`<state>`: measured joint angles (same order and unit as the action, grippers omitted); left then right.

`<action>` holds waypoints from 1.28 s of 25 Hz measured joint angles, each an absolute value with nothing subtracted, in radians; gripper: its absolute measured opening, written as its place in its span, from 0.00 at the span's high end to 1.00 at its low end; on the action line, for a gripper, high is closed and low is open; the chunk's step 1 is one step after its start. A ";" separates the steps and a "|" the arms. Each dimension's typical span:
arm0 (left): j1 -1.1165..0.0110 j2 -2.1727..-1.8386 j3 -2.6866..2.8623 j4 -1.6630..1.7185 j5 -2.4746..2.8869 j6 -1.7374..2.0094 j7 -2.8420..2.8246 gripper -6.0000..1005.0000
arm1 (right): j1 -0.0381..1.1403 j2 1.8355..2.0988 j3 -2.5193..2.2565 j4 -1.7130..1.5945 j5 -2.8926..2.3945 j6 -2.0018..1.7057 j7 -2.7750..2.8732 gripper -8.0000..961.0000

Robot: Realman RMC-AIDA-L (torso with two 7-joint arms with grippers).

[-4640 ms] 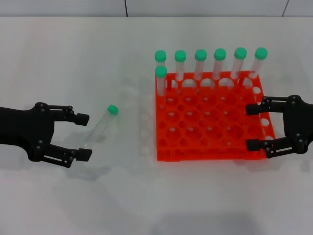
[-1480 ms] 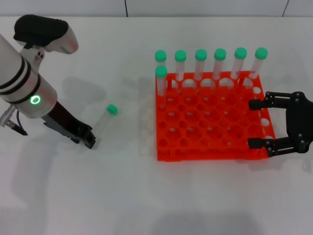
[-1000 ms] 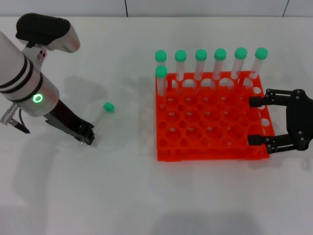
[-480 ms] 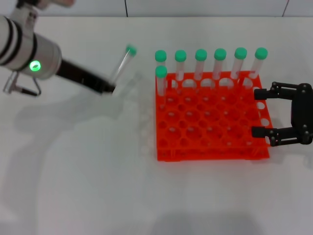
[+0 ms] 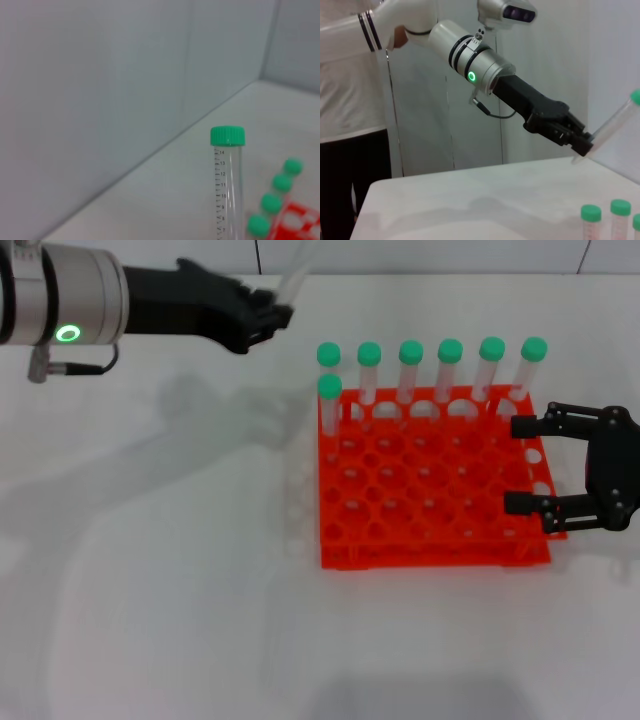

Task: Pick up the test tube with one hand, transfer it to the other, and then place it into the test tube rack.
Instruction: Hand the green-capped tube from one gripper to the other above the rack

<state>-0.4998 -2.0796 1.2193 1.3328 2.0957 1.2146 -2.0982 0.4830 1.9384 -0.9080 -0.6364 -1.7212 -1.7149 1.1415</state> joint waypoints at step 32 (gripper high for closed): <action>-0.827 -2.020 0.971 0.630 1.964 1.541 -1.483 0.80 | 0.493 1.967 -0.786 -0.619 -1.566 -1.767 1.355 0.11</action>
<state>-0.8268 -2.0202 0.9707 0.6304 1.9639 1.5412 -1.4828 0.4932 1.9665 -0.7864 -0.6189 -1.5662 -1.7668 1.3546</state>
